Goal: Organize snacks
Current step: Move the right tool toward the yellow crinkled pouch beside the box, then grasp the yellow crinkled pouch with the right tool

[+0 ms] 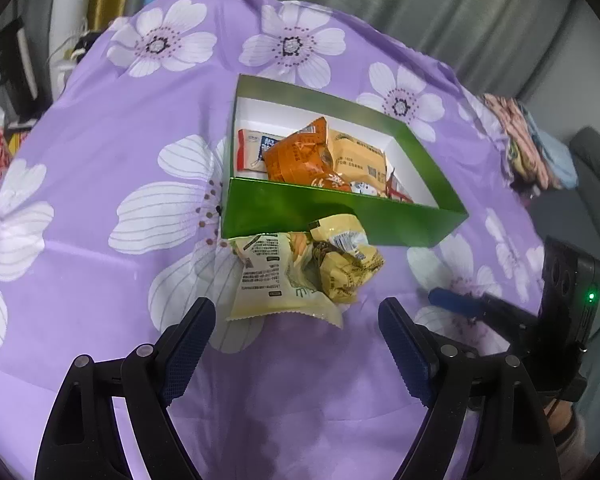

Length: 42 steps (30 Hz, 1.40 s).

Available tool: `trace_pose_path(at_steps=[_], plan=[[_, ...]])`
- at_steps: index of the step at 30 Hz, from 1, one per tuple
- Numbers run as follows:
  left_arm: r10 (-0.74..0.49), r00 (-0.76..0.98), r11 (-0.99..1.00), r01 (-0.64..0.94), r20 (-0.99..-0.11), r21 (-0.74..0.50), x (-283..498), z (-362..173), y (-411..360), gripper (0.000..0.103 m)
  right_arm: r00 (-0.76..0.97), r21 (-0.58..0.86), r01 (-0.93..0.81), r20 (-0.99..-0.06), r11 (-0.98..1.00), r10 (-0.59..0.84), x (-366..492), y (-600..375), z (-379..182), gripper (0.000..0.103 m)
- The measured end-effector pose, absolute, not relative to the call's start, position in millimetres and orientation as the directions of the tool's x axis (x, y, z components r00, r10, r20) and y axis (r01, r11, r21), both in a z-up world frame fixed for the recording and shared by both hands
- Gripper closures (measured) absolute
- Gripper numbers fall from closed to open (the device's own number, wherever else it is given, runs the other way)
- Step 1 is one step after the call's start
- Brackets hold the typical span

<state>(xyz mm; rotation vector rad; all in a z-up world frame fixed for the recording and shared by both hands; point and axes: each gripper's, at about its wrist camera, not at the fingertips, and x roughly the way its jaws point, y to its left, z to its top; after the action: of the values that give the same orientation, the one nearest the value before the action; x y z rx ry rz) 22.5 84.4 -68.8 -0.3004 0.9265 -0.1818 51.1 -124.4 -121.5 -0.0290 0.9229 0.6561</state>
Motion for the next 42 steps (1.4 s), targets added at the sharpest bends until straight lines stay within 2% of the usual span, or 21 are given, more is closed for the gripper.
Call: trace_pose_path(at_steps=[2,15,24,26,28,32,39,42], plan=[[-0.286,0.595,0.943,0.037,-0.751,-0.33,23.1,-67.9,81.4,0.019,0.434,0.206,-0.557,-0.754,0.804,0.493,50.2,-117.6,-123.8,0.023],[-0.285,0.59,0.957,0.123,-0.756,-0.264,45.1,-73.2,54.0,0.019,0.427,0.18,-0.597,-0.753,0.782,0.5,71.3,-97.5,-128.5,0.024],[-0.311,0.558,0.951,0.178,-0.769,-0.255,64.5,-82.8,41.1,0.019,0.403,0.15,-0.645,-0.767,0.75,0.5,86.0,-81.0,-134.3,0.03],[-0.316,0.561,0.949,0.189,-0.766,-0.253,64.3,-82.9,40.1,0.023,0.395,0.153,-0.653,-0.767,0.742,0.506,88.6,-80.3,-135.0,0.032],[-0.336,0.55,0.942,0.193,-0.764,-0.276,66.9,-83.6,39.7,0.035,0.384,0.157,-0.664,-0.767,0.731,0.514,90.3,-78.0,-135.4,0.037],[-0.335,0.52,0.942,0.172,-0.785,-0.289,73.2,-93.0,41.4,0.05,0.367,0.159,-0.687,-0.766,0.709,0.528,92.3,-72.1,-134.0,0.045],[-0.371,0.512,0.927,0.159,-0.775,-0.339,74.8,-95.0,47.3,0.057,0.364,0.136,-0.705,-0.772,0.696,0.52,93.1,-64.5,-135.5,0.054],[-0.371,0.516,0.928,0.168,-0.772,-0.333,74.2,-94.7,46.9,0.058,0.351,0.149,-0.711,-0.771,0.687,0.531,93.1,-64.9,-136.2,0.064]])
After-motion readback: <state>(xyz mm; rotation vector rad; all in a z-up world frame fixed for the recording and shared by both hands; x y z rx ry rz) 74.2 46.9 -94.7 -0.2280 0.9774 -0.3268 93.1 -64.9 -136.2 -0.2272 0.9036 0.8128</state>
